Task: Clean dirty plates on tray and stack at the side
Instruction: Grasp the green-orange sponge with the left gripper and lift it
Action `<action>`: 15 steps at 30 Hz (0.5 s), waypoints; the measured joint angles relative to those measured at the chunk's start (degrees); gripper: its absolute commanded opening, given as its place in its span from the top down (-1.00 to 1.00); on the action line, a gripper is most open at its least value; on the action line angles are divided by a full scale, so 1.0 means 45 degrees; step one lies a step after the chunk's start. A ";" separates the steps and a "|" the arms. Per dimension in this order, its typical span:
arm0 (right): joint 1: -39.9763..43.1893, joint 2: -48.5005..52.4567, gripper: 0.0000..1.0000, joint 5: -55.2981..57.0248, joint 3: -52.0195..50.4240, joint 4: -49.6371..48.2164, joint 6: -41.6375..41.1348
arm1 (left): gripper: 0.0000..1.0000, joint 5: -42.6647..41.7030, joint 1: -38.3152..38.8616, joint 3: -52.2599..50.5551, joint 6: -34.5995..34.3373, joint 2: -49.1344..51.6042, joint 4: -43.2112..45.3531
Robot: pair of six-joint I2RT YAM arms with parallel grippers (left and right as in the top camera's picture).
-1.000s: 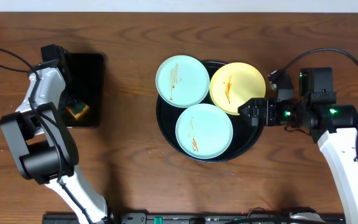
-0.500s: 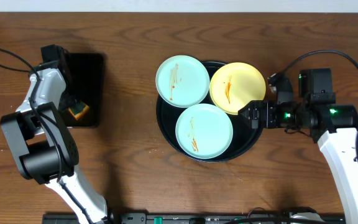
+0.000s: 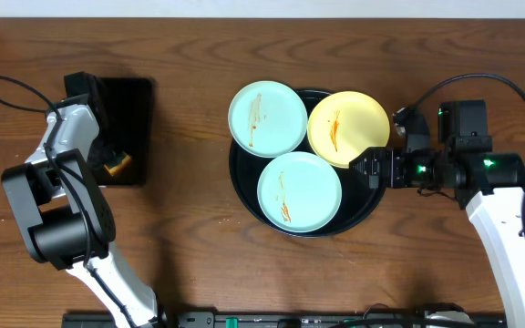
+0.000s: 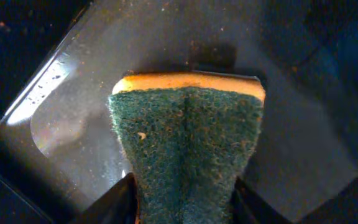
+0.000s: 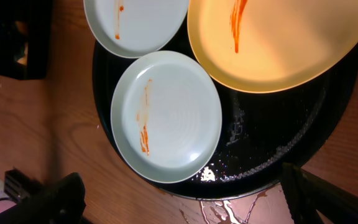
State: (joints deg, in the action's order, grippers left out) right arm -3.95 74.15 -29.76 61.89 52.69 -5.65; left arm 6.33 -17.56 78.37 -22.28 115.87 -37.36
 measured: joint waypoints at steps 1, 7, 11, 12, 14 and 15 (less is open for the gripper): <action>0.0000 0.0000 -0.99 0.0000 0.0000 -0.0005 0.0000 | 0.44 0.0000 0.0000 0.0000 -0.0083 0.0000 0.0029; 0.0000 0.0000 -0.99 0.0000 0.0000 0.0000 0.0000 | 0.85 0.0000 0.0000 -0.0005 -0.0097 0.0000 0.0078; 0.0000 0.0000 -0.99 0.0000 0.0000 -0.0005 0.0000 | 0.85 -0.0029 0.0000 -0.0005 -0.0117 0.0000 0.0053; 0.0000 0.0000 -0.99 0.0000 0.0000 -0.0005 0.0000 | 0.86 -0.0102 0.0000 0.0010 -0.0078 0.0000 0.0024; 0.0000 0.0000 -0.99 -0.0005 0.0000 -0.0005 0.0000 | 0.86 -0.0340 -0.0005 0.0044 -0.0005 -0.0039 -0.0034; 0.0000 0.0000 -0.99 0.0000 0.0000 0.0000 0.0000 | 0.86 -0.0534 -0.0010 0.0049 0.0049 -0.0107 -0.0073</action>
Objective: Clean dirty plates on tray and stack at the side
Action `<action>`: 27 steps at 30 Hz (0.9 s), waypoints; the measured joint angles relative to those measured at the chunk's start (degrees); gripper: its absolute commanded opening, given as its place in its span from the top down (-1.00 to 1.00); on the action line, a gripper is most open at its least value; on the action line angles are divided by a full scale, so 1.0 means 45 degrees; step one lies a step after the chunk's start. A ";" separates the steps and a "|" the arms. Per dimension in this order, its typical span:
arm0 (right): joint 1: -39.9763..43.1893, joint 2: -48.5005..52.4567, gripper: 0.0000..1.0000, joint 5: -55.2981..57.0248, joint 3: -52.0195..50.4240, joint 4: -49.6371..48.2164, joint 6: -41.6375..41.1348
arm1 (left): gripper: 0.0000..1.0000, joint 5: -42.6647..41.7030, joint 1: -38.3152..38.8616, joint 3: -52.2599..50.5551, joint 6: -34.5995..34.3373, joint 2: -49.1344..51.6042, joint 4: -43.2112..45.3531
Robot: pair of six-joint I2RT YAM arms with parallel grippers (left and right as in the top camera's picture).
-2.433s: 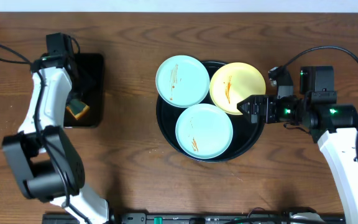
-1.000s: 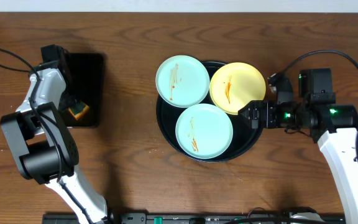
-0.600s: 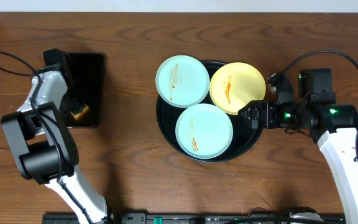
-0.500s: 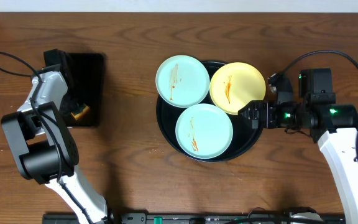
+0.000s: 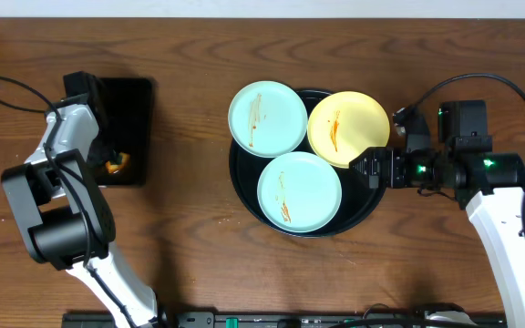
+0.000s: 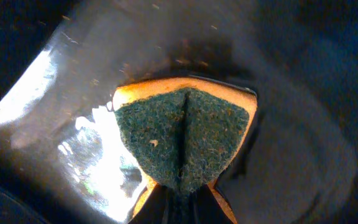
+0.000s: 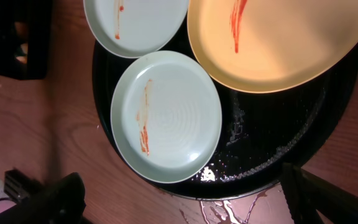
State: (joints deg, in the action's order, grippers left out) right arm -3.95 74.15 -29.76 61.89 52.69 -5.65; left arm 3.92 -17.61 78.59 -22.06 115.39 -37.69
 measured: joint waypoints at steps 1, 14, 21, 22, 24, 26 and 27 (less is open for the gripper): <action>0.0000 0.0000 -0.98 -0.0005 0.0000 -0.0005 0.0000 | 0.86 -0.0151 0.0000 0.0000 0.0019 -0.0078 -0.0044; 0.0000 0.0000 -0.99 0.0000 0.0000 -0.0529 -0.0063 | 0.86 -0.0962 0.0520 0.0306 0.0447 -0.5085 -0.2040; 0.0000 0.0160 -0.90 0.0000 0.0000 -0.0544 -0.0102 | 0.85 -0.1919 0.1399 0.0306 0.2157 -0.5226 -0.2516; 0.0000 0.0243 -0.86 0.0010 0.0000 -0.0486 -0.0126 | 0.86 -0.2093 0.1501 0.0306 0.2365 -0.5226 -0.2497; 0.0000 0.0505 -0.81 0.0039 0.0000 -0.0228 -0.0199 | 0.86 -0.2351 0.1656 0.0306 0.2730 -0.5226 -0.2414; 0.0000 0.0826 -0.76 0.0204 0.0010 0.0097 -0.0345 | 0.85 -0.2535 0.1690 0.0306 0.2977 -0.5226 -0.2365; 0.0000 0.1035 -0.74 0.0330 0.0010 0.0335 -0.0427 | 0.86 -0.2667 0.1685 0.0306 0.3123 -0.5226 -0.2356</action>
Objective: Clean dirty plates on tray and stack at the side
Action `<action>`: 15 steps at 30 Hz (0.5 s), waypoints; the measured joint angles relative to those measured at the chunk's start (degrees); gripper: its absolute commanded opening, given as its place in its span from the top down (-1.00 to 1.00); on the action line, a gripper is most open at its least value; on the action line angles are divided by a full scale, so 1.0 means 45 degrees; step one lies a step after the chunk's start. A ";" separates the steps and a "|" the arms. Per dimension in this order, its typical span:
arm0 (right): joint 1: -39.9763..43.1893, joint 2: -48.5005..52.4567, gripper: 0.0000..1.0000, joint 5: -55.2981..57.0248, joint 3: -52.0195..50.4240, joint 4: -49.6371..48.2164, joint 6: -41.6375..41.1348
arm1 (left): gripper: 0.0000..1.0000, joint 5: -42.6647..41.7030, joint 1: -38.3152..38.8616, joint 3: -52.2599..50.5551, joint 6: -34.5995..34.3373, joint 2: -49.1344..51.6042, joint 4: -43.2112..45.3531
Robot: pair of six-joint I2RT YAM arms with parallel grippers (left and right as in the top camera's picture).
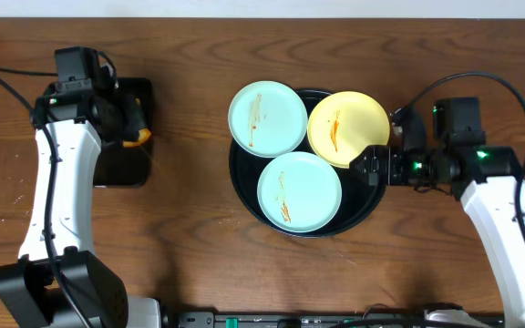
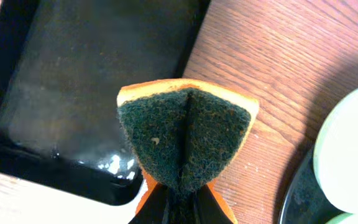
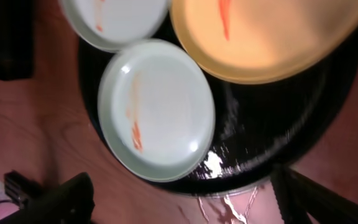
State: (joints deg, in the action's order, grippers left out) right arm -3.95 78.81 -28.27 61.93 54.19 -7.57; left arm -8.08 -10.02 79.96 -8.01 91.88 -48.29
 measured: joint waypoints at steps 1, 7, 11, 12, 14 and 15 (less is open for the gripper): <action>0.0000 0.0204 -0.68 0.0107 0.0005 0.0199 -0.0068 | 0.86 -0.0223 0.0000 0.0000 0.0175 0.0000 -0.0010; -0.0015 0.1603 -0.27 0.0495 0.0010 0.0913 -0.0330 | 0.85 -0.1593 0.0617 0.0000 0.0772 0.0000 -0.0364; -0.0393 0.2395 0.01 0.0631 0.0010 0.0835 -0.0573 | 0.86 -0.2016 0.2161 0.0000 0.0457 0.0000 -0.0559; -0.0622 0.2550 0.08 0.0646 0.0010 0.0743 -0.0665 | 0.86 -0.2108 0.2550 0.0000 0.0282 0.0000 -0.0563; -0.0991 0.2764 0.15 0.0714 0.0010 0.0578 -0.0835 | 0.85 -0.2234 0.3288 0.0000 -0.0160 0.0000 -0.0588; -0.1205 0.2900 0.17 0.0879 0.0015 0.0442 -0.1015 | 0.86 -0.2273 0.3623 0.0000 -0.0403 0.0000 -0.0641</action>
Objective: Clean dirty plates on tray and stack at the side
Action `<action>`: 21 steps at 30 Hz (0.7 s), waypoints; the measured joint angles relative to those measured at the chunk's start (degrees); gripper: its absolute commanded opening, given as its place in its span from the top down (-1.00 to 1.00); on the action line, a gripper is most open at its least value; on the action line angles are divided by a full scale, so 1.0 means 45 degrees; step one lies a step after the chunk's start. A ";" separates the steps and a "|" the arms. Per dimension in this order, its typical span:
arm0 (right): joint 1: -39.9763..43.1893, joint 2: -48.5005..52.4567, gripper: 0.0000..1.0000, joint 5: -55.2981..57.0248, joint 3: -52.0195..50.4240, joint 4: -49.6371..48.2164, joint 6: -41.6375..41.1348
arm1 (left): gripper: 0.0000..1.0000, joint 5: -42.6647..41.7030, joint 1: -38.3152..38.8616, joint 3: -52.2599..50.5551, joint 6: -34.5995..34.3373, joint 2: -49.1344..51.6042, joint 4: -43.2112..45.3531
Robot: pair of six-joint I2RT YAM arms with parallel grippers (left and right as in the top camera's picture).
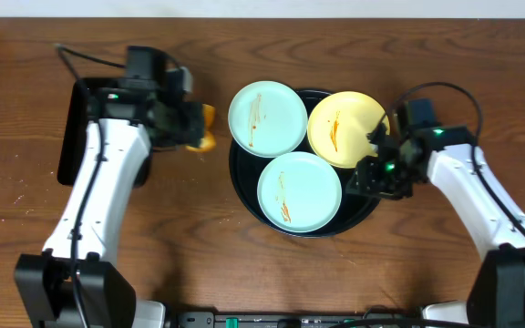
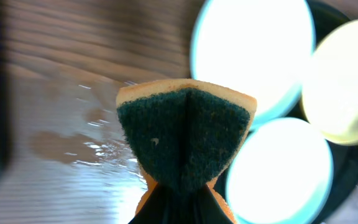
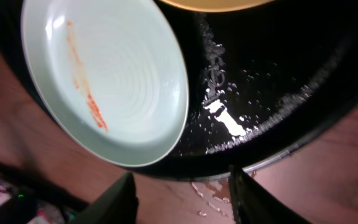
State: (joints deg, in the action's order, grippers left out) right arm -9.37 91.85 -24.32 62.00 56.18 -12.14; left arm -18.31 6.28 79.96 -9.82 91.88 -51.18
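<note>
My left gripper (image 1: 194,128) is shut on a folded sponge (image 2: 185,134), green scouring side up over orange foam, and hangs over the wood just left of the round black tray (image 1: 370,208). Three dirty plates with red streaks lie on that tray: a light blue one (image 1: 267,118) at the back left, a yellow one (image 1: 347,128) at the back right, and a light blue one (image 3: 104,81) in front. Over the tray's right part, beside the front plate, my right gripper (image 3: 182,196) stands open with nothing between its fingers.
A black rectangular tray (image 1: 69,137) lies at the far left, partly under my left arm. Wet patches show on the wood (image 2: 73,140) below the sponge, and water drops (image 3: 211,202) lie by the round tray's front edge.
My left gripper, still holding the sponge, has moved right from the rectangular tray's edge to beside the round tray. My right gripper has moved in and lower over the tray's right part.
At first my left fingers stood either side of the sponge in the rectangular tray. Then they were pinched on it, folding it. Then the sponge hung over that tray's right edge, and now beside the plates. My right gripper stayed open at the right, now closer in.
</note>
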 measured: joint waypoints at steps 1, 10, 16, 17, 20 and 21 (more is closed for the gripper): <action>-0.0194 0.0126 0.20 0.0175 0.0000 -0.0107 -0.0189 | 0.85 -0.0005 0.0248 0.0000 -0.0219 0.0000 -0.0063; -0.1953 0.1326 0.43 0.2234 0.0005 -0.1127 -0.2327 | 0.85 0.0151 0.2035 -0.0049 -0.1302 0.0321 -0.0257; -0.2458 0.2166 0.59 0.2973 0.0005 -0.1768 -0.3186 | 0.85 0.0578 0.3021 -0.0194 -0.2123 0.0554 -0.0253; -0.2487 0.2302 0.63 0.3055 0.0005 -0.1894 -0.3254 | 0.86 0.0699 0.3133 -0.0194 -0.2254 0.0559 -0.0257; -0.2550 0.2686 0.77 0.3181 0.0010 -0.2210 -0.3439 | 0.86 0.0913 0.3453 -0.0194 -0.2730 0.0559 -0.0257; -0.2569 0.2788 0.82 0.3186 0.0010 -0.2263 -0.3483 | 0.85 0.0981 0.3560 -0.0194 -0.2875 0.0559 -0.0253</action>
State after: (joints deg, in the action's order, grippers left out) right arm -20.93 104.40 -9.98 62.04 46.00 -27.81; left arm -13.89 22.31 79.09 -22.76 94.39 -52.31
